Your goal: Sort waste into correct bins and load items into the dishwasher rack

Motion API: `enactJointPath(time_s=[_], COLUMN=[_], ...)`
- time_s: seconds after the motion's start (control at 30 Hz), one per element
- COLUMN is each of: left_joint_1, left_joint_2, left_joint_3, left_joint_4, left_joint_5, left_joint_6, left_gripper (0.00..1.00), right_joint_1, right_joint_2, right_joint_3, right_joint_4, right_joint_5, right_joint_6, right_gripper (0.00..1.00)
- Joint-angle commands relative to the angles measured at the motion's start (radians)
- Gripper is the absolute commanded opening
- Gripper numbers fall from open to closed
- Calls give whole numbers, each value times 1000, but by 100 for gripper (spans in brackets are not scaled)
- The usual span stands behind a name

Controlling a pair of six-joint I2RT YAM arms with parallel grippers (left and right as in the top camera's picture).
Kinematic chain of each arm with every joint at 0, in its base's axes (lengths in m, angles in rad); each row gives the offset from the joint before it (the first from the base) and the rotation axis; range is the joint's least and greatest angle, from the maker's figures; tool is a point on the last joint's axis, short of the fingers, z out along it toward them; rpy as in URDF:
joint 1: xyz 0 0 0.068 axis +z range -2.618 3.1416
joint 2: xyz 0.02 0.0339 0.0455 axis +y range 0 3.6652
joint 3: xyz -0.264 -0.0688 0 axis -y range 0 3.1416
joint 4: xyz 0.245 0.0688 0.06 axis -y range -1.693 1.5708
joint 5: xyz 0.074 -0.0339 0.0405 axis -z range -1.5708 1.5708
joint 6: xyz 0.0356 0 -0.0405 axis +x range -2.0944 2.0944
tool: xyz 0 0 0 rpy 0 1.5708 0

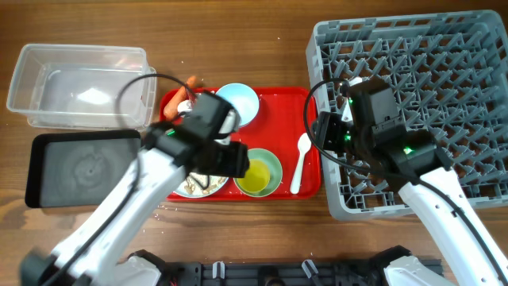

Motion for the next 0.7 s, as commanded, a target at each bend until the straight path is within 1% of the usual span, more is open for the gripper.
enactJointPath(time_s=[0.0,0.03,0.07,0.1,0.13,0.2,0.23,0.37,0.43,0.47,0.5,0.53,0.57,0.63,0.67], left_joint_1=[-28,-28,-28,-28,-28,-28,-27,-10,44,69,109,163,210,308,347], left_joint_2=[134,177,201,227,235,234,231,197,138,110,71,29,4,-27,-29], left_joint_3=[5,5,5,5,5,5,6,38,96,112,122,123,123,123,122], left_joint_4=[22,38,44,52,59,76,79,55,-4,-14,-3,23,37,48,46], left_joint_5=[-26,-18,-7,1,1,1,1,5,13,50,167,351,478,726,835], left_joint_6=[-84,-84,-84,-84,-84,-84,-84,-83,-79,-60,-5,64,91,143,179], left_gripper=[58,53,47,34,30,11,4,4,4,4,4,4,4,4,4], right_joint_1=[-3,-2,-2,-2,-2,-2,-2,-2,-2,-2,-2,-2,-2,-2,-2], right_joint_2=[11,20,27,37,43,54,57,60,60,60,60,60,60,60,60], right_joint_3=[3,1,1,1,1,1,1,1,1,1,1,1,1,1,1], right_joint_4=[-38,-42,-46,-50,-53,-55,-55,-61,-69,-71,-71,-59,-47,12,54], right_joint_5=[-19,-19,-19,-19,-21,-27,-27,-27,-27,-27,-36,-76,-114,-283,-398], right_joint_6=[0,0,0,2,2,3,3,3,2,0,-17,-74,-112,-230,-280], right_gripper=[63,64,64,64,64,64,64,64,64,64,63,62,62,62,62])
